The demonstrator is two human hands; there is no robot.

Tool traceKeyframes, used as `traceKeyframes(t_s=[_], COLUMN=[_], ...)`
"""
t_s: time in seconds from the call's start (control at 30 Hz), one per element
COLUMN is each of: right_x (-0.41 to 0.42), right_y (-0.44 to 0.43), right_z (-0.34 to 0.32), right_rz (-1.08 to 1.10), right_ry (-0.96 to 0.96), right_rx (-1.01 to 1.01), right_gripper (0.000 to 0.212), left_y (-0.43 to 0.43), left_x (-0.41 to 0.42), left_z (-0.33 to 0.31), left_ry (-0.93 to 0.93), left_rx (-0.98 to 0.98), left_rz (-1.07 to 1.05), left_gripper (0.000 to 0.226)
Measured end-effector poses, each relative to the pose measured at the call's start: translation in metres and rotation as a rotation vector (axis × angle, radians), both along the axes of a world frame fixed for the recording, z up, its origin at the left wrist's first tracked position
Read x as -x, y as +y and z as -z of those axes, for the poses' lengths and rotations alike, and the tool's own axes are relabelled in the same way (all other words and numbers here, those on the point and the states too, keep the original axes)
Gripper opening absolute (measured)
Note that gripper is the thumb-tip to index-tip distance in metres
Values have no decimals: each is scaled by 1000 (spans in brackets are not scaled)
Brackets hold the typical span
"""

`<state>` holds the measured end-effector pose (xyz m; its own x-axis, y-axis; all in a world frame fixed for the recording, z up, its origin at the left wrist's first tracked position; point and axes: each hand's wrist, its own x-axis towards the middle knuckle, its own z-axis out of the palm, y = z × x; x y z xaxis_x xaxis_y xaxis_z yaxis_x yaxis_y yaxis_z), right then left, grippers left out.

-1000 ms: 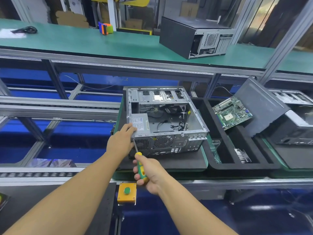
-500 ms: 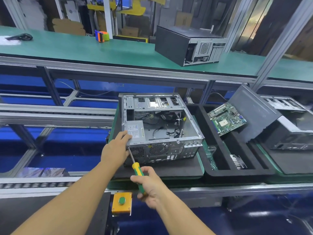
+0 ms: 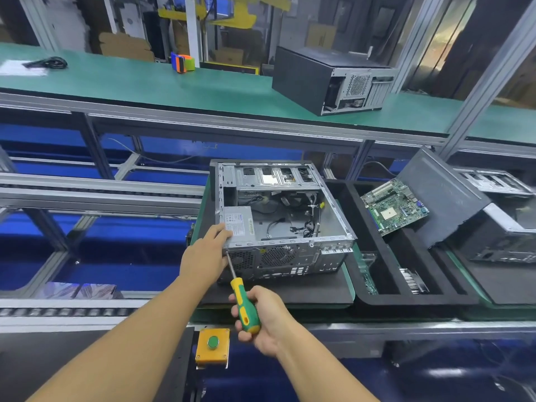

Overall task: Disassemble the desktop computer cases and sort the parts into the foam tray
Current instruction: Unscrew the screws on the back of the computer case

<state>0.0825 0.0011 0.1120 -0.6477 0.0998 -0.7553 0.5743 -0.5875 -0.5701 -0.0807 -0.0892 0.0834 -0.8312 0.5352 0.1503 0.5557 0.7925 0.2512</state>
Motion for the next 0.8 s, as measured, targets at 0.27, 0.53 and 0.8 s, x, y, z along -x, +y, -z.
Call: traceKeyframes(t_s=[0.27, 0.53, 0.8], right_x=[0, 0, 3], right_y=[-6, -9, -14], right_z=[6, 2, 10], right_rz=[32, -14, 57], right_ry=[24, 18, 68], right_rx=[-103, 32, -95], right_gripper=[29, 33, 33], left_y=[0, -3, -18], left_x=[0, 2, -20], left_z=[0, 1, 11], left_ry=[-15, -92, -446], left_rx=[-7, -74, -679], left_rz=[-5, 33, -384], left_gripper=[57, 58, 18])
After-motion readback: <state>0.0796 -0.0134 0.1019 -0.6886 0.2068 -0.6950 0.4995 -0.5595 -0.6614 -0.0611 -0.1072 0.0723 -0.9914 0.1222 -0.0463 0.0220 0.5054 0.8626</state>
